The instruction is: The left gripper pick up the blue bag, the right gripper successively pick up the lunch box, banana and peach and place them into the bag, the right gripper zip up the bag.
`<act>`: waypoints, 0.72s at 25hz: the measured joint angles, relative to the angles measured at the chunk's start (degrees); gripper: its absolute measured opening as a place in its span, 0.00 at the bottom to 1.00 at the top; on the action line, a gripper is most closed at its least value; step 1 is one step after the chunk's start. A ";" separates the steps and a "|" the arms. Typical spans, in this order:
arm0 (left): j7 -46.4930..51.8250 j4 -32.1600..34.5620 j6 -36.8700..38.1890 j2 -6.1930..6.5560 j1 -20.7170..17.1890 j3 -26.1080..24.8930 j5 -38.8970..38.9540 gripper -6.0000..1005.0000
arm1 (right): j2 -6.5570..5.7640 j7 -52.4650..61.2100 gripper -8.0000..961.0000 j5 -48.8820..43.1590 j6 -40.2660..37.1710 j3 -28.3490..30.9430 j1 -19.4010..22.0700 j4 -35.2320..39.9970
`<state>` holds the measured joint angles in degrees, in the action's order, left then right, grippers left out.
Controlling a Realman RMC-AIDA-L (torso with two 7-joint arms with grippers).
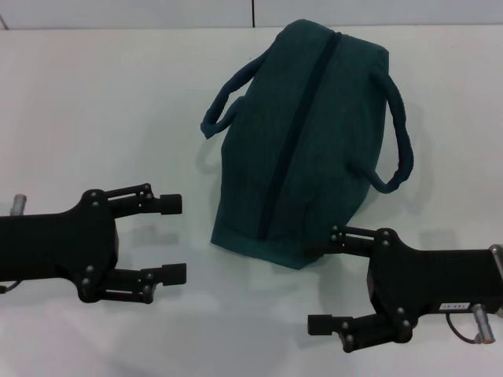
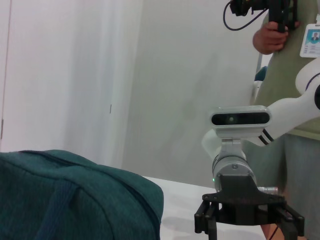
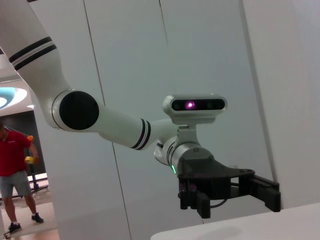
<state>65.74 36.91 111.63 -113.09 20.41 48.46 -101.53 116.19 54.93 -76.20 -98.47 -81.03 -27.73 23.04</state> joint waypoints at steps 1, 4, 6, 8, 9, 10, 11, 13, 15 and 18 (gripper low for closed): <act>0.00 0.00 0.07 -0.01 0.00 0.03 0.00 0.86 | 0.00 0.00 0.91 0.00 -0.02 0.00 0.02 -0.02; -0.01 0.00 0.60 -0.02 -0.02 0.13 -0.02 0.86 | 0.00 0.00 0.91 0.01 -0.13 -0.12 0.12 -0.06; -0.04 0.00 0.82 -0.03 -0.03 0.14 -0.04 0.86 | 0.00 0.00 0.91 0.06 -0.19 -0.37 0.13 -0.06; -0.05 0.00 0.85 -0.03 -0.03 0.15 -0.06 0.86 | 0.00 0.00 0.91 0.39 -0.22 -0.73 0.14 -0.06; -0.05 0.00 0.86 -0.03 -0.03 0.15 -0.07 0.86 | 0.00 0.00 0.91 0.55 -0.23 -0.84 0.16 -0.06; -0.06 0.00 0.86 -0.03 -0.03 0.15 -0.07 0.86 | 0.00 0.00 0.91 0.69 -0.23 -0.92 0.19 -0.06; -0.06 0.00 0.87 -0.03 -0.04 0.15 -0.07 0.86 | 0.00 0.00 0.91 0.73 -0.23 -0.96 0.21 -0.06; -0.07 0.00 0.87 -0.07 -0.11 0.15 -0.07 0.86 | 0.00 0.00 0.91 0.76 -0.24 -1.25 0.22 -0.05; -0.08 0.00 0.87 -0.11 -0.11 0.15 -0.07 0.86 | 0.00 0.00 0.91 0.78 -0.23 -1.32 0.22 -0.05; -0.09 0.00 0.87 -0.23 -0.11 0.15 -0.08 0.86 | 0.00 0.00 0.91 0.81 -0.23 -1.42 0.22 -0.03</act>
<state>65.66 36.91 112.50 -113.32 20.30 48.61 -101.61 116.19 54.93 -75.39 -98.70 -82.45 -27.51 23.01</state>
